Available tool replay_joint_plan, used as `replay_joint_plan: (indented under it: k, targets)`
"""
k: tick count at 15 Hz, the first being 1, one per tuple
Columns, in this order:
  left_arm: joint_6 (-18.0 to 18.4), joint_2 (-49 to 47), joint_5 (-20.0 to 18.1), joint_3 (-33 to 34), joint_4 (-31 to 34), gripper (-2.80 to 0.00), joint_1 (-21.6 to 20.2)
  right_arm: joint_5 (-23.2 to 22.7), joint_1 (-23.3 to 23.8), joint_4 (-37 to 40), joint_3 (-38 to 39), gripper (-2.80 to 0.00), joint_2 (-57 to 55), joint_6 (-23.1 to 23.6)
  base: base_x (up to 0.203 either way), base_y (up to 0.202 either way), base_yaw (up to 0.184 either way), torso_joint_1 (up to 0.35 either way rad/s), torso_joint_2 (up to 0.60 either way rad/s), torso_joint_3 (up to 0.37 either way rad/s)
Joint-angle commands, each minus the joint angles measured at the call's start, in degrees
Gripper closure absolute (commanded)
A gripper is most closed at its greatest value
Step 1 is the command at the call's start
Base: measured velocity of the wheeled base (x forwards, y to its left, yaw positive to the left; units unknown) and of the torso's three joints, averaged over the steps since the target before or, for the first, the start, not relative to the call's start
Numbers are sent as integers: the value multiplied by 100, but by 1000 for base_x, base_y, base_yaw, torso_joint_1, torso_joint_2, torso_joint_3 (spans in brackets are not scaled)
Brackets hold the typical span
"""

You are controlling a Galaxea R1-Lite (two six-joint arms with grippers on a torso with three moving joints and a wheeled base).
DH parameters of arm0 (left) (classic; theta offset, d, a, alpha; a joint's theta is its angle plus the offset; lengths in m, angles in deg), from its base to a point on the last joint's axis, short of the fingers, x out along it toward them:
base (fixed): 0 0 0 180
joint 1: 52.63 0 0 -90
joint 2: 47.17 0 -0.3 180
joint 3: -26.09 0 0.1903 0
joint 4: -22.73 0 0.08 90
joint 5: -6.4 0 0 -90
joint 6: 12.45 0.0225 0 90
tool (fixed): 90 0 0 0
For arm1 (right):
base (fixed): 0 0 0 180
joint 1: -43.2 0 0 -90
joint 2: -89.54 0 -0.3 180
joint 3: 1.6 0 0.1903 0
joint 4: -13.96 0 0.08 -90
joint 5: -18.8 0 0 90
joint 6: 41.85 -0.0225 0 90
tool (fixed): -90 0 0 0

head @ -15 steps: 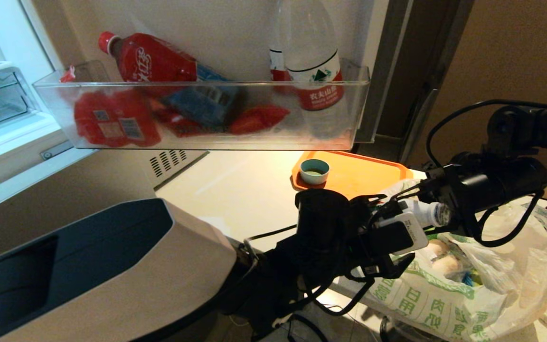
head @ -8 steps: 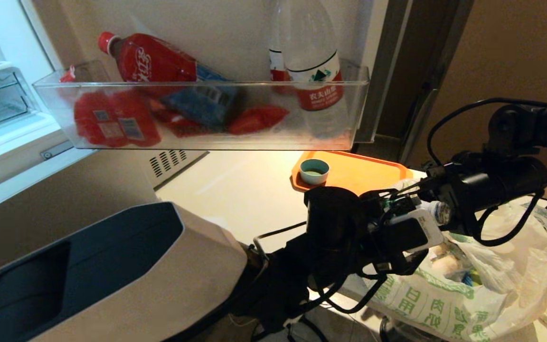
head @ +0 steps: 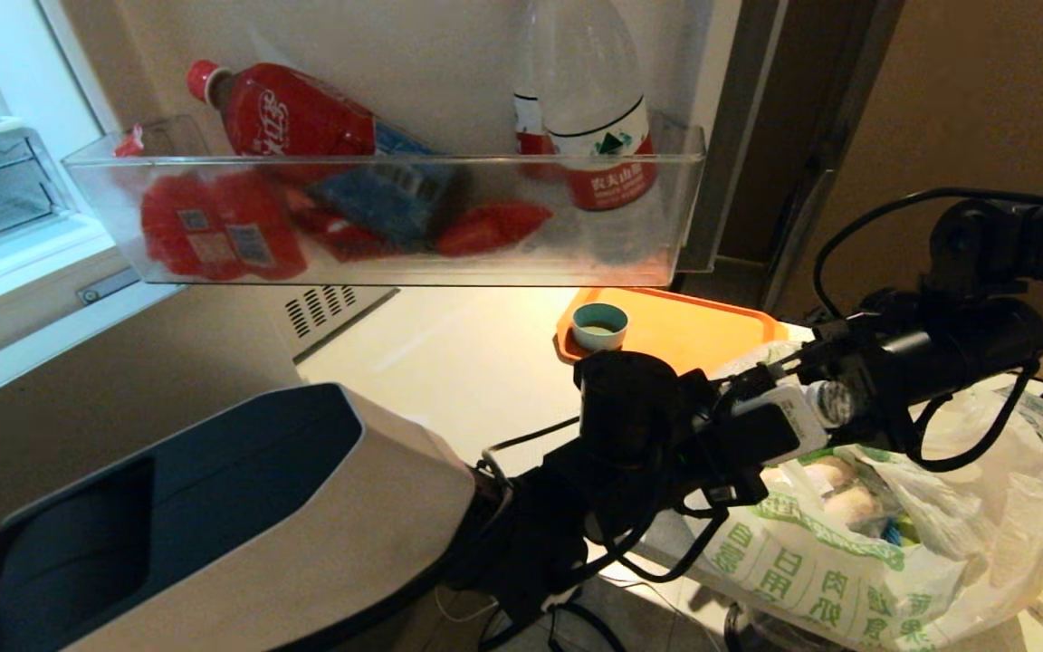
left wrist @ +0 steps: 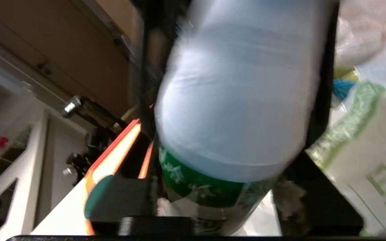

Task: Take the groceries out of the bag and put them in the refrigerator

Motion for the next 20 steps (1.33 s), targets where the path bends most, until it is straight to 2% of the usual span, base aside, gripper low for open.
replay_joint_plan:
  k: [1, 8, 9, 16, 20]
  targets:
    - [24, -53, -18, 0, -24, 0, 7, -59, -3, 32, -5, 0, 16, -4, 0, 0, 0, 0, 0, 0]
    - [24, -44, 8, -9, -44, 0, 7, -59, -5, 32, 21, 0, 16, 14, 0, 0, 0, 0, 0, 0]
    - [32, -44, 17, -9, -76, 0, 7, -59, -17, 32, 21, -280, 16, 14, 0, 0, 0, 0, 0, 0]
    - [32, 18, 17, 0, -112, 0, -28, -50, -91, 32, 42, -280, 106, 14, 0, 0, 0, 0, 0, 0]
    - [32, 64, 26, 35, -191, 0, -112, -5, -38, 32, 356, -280, 504, 31, 0, 0, 0, 0, 0, 0]
